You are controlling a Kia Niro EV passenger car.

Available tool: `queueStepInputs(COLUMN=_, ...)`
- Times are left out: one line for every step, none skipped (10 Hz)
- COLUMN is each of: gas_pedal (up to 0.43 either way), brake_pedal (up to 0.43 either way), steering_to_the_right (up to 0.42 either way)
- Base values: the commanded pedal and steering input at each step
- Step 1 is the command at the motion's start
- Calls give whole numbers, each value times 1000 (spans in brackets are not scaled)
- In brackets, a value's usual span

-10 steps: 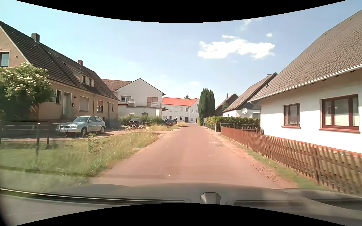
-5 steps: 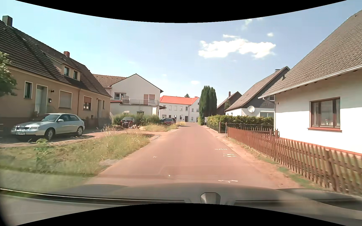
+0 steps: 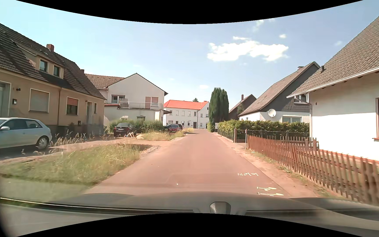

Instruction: Follow the waypoints while adhering to traffic rules and regulations

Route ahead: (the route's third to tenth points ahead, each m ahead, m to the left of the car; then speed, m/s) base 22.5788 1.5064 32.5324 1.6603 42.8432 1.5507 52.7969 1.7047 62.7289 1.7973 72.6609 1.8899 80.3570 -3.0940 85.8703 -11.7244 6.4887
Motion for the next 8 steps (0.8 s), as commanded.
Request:
queueStepInputs(gas_pedal=150, brake_pedal=6, steering_to_the_right=3)
queueStepInputs(gas_pedal=150, brake_pedal=6, steering_to_the_right=3)
queueStepInputs(gas_pedal=150, brake_pedal=6, steering_to_the_right=3)
queueStepInputs(gas_pedal=150, brake_pedal=6, steering_to_the_right=2)
queueStepInputs(gas_pedal=150, brake_pedal=6, steering_to_the_right=2)
queueStepInputs(gas_pedal=150, brake_pedal=6, steering_to_the_right=2)
queueStepInputs(gas_pedal=150, brake_pedal=6, steering_to_the_right=2)
queueStepInputs(gas_pedal=150, brake_pedal=6, steering_to_the_right=2)
